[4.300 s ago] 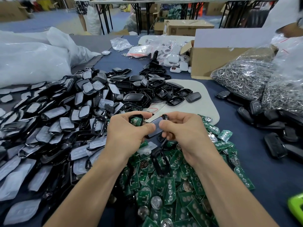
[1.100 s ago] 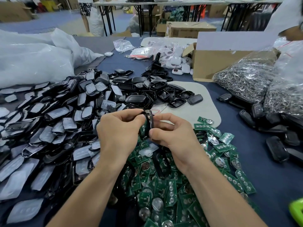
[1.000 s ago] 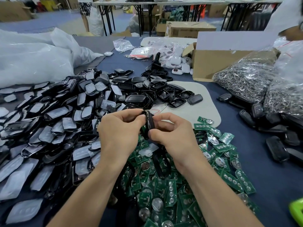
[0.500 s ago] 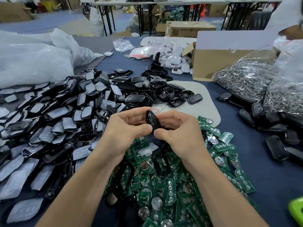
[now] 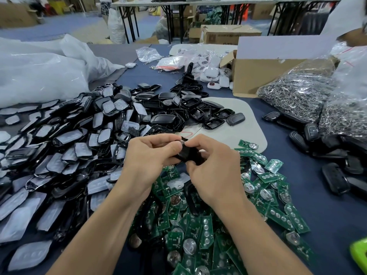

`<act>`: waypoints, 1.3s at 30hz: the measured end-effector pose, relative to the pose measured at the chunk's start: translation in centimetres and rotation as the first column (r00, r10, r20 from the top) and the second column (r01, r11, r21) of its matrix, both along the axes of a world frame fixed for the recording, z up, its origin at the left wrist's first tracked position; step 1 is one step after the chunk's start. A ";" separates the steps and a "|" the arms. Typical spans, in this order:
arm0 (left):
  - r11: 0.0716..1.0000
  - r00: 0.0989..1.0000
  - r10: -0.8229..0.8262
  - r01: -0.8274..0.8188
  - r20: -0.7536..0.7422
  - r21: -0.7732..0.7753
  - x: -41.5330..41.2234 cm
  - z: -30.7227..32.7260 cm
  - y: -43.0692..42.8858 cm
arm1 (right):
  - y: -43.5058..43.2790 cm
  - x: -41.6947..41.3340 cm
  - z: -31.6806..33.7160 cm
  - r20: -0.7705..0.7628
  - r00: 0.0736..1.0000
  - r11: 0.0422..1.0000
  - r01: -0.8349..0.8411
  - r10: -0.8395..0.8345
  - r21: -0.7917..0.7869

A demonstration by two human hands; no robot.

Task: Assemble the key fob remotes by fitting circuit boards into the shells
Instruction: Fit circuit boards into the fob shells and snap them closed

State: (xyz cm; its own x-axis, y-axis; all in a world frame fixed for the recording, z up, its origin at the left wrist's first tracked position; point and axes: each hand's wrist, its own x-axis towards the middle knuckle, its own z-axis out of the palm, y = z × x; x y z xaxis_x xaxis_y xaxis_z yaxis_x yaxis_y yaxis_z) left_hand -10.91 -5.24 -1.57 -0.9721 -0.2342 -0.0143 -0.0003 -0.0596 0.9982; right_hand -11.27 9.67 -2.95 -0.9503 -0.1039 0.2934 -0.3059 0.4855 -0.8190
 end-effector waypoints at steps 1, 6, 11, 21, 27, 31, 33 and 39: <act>1.000 1.000 0.015 -0.015 0.004 0.009 0.0 0.1 0.1 | -0.1 0.0 -0.1 -0.038 0.999 1.000 0.010 -0.009 0.027; 0.996 0.996 0.083 -0.082 -0.016 0.040 -0.2 0.4 0.0 | 0.4 -1.0 0.3 0.121 0.991 0.975 -0.025 0.053 -0.220; 0.999 0.997 0.045 -0.045 -0.062 -0.002 -0.1 0.3 -0.3 | 0.9 -2.0 0.3 0.357 0.896 0.814 -0.009 0.265 -0.581; 0.991 0.994 -0.042 0.028 -0.104 -0.131 0.0 -0.3 -0.3 | 1.4 -1.9 0.1 0.201 0.958 0.873 -0.084 0.203 -0.481; 0.976 0.968 -0.080 0.028 -0.237 -0.216 0.2 -0.4 -0.2 | 1.5 -1.8 0.3 0.213 0.958 0.898 -0.086 0.194 -0.431; 0.978 0.965 -0.077 0.023 -0.252 -0.209 0.2 -0.6 -0.2 | 1.6 -1.7 0.5 0.216 0.961 0.901 -0.066 0.174 -0.428; 0.968 0.967 -0.061 -0.004 -0.248 -0.253 0.2 -0.7 -0.2 | 1.8 -1.8 0.5 0.222 0.960 0.928 -0.079 0.169 -0.364; 0.942 0.966 -0.036 -0.053 -0.255 -0.333 0.3 -0.8 0.2 | 1.5 -1.4 0.8 0.148 0.982 0.976 -0.084 0.115 -0.203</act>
